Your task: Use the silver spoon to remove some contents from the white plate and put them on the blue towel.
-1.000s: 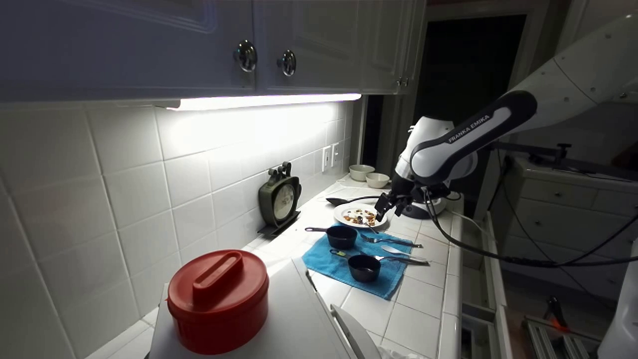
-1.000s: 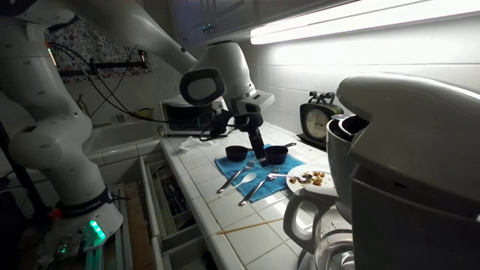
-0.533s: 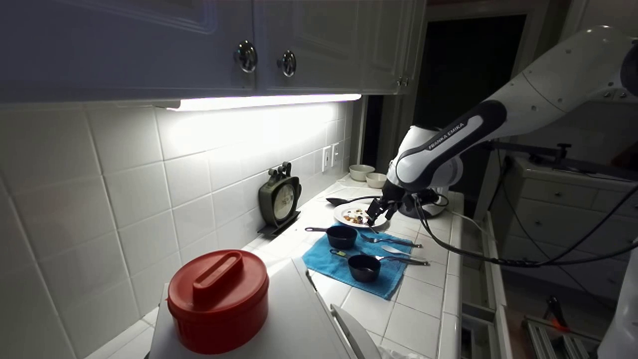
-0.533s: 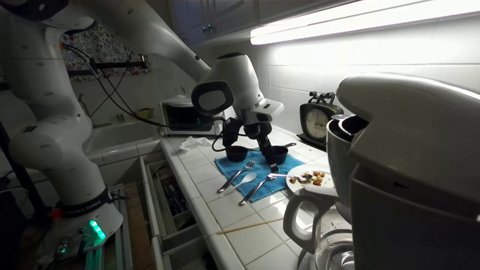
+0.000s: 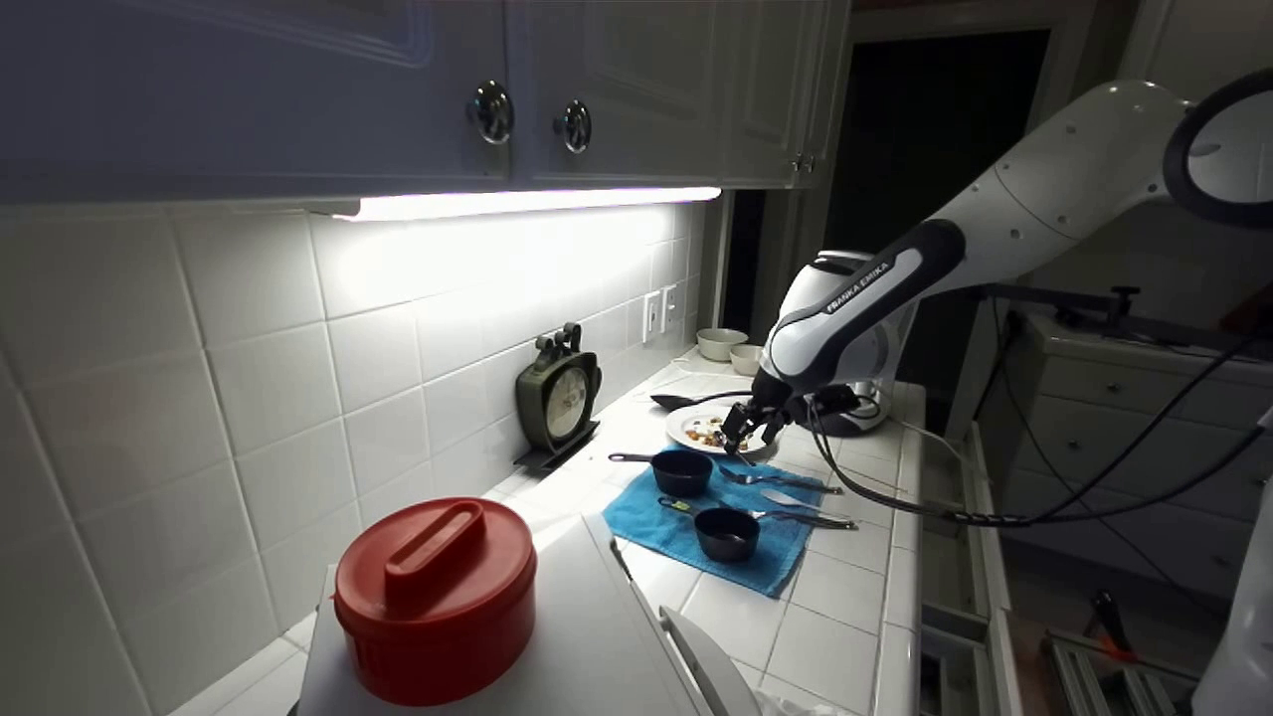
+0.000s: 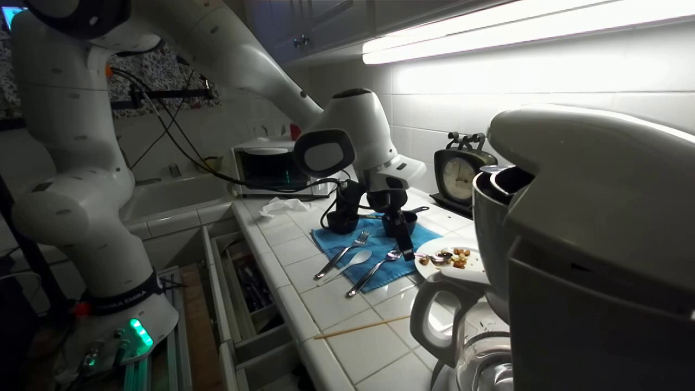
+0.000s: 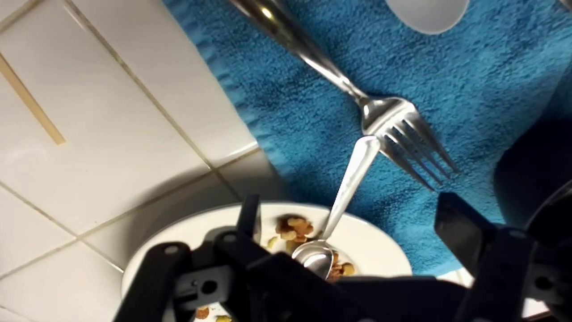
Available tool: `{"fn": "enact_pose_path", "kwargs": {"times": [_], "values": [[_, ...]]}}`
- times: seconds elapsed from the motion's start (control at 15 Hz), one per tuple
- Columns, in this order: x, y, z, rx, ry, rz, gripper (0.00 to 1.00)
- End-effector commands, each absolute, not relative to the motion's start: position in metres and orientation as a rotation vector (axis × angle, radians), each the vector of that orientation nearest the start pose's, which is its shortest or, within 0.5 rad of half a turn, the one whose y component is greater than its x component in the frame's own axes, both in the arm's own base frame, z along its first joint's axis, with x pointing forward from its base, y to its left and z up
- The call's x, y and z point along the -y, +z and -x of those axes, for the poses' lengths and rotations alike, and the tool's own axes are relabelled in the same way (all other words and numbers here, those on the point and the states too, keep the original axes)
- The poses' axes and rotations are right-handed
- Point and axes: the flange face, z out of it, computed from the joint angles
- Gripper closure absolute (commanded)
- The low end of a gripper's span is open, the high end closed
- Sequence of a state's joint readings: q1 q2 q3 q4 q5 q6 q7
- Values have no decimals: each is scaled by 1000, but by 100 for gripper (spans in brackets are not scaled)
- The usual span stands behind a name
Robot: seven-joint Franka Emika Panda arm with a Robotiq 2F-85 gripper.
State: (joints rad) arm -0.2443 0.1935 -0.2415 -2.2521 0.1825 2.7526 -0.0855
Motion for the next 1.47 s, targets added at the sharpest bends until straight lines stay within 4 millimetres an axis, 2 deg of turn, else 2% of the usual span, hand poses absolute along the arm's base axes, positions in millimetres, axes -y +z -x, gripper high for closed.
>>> {"fn": "enact_pose_path", "kwargs": {"times": [0.0, 0.13, 0.2, 0.33, 0.67, 0.8, 1.07, 1.2, 1.27, 1.33, 1.4], "values": [[276, 306, -511, -908, -506, 2989, 4], [276, 303, -514, -921, -504, 2973, 18], [275, 303, -516, -924, -502, 2967, 30], [275, 302, -518, -926, -502, 2962, 46], [273, 305, -521, -917, -494, 2953, 81], [271, 305, -522, -916, -491, 2945, 91], [269, 306, -522, -922, -471, 2933, 97], [267, 305, -523, -924, -462, 2923, 92], [267, 305, -523, -928, -458, 2920, 80], [267, 306, -523, -928, -459, 2922, 74], [266, 306, -523, -928, -458, 2920, 87]]}}
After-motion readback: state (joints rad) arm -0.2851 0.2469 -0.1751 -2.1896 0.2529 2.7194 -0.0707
